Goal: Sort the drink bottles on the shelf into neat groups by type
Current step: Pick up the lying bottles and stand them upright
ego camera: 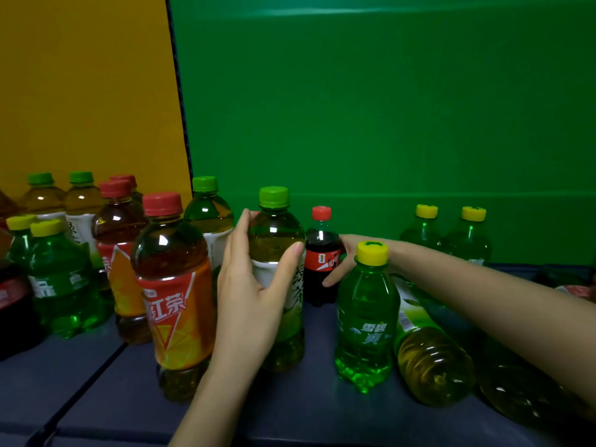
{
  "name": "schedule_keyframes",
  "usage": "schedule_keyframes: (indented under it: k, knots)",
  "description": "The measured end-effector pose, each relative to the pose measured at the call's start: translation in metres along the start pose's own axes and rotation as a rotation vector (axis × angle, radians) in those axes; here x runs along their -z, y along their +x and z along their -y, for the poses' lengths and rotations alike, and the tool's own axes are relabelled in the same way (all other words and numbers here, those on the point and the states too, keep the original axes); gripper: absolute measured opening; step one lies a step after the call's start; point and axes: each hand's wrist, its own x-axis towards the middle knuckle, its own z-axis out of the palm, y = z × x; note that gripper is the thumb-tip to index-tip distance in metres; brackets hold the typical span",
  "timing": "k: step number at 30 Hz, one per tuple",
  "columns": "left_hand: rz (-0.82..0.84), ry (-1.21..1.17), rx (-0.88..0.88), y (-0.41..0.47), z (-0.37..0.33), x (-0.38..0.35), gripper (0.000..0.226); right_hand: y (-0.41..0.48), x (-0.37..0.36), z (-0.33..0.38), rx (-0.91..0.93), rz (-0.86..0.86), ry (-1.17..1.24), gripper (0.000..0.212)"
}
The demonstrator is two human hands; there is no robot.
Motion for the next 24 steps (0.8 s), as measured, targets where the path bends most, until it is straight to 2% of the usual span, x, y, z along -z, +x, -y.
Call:
schedule_keyframes:
  k: [2, 5, 7, 9, 12, 15, 16, 18, 21, 24]
  knots:
    - [-0.026, 0.032, -0.054, -0.003, -0.002, 0.001, 0.070, -0.019, 0.007, 0.013, 0.022, 0.006, -0.001, 0.044]
    - [-0.102, 0.074, -0.225, -0.014, -0.010, 0.005, 0.055, -0.048, 0.022, 0.023, 0.038, -0.032, -0.051, 0.045]
    - [-0.149, 0.096, -0.357, -0.021, -0.015, 0.007, 0.039, -0.065, 0.034, 0.021, 0.042, -0.102, -0.092, 0.041]
    - [-0.173, 0.073, -0.407, -0.023, -0.008, 0.003, 0.024, -0.085, 0.045, 0.017, 0.042, -0.180, -0.125, 0.028]
    - [-0.041, -0.097, -0.239, -0.026, -0.015, -0.004, 0.021, -0.121, 0.054, 0.011, 0.017, -0.327, -0.216, 0.021]
    - [0.033, -0.069, -0.528, -0.050, -0.036, -0.014, 0.008, -0.153, 0.052, 0.004, -0.056, -0.480, -0.352, 0.024]
    - [0.074, -0.105, -0.557, -0.057, -0.044, -0.018, 0.010, -0.163, 0.050, 0.000, -0.088, -0.506, -0.366, 0.025]
    - [0.167, -0.162, -0.532, -0.067, -0.047, -0.031, 0.011, -0.180, 0.042, -0.010, -0.171, -0.527, -0.395, 0.027]
    - [0.358, -0.107, -0.441, -0.076, -0.045, -0.052, 0.017, -0.198, 0.025, -0.022, -0.306, -0.552, -0.446, 0.031]
    - [0.501, -0.028, -0.404, -0.085, -0.045, -0.072, 0.029, -0.206, 0.007, -0.026, -0.328, -0.604, -0.534, 0.031]
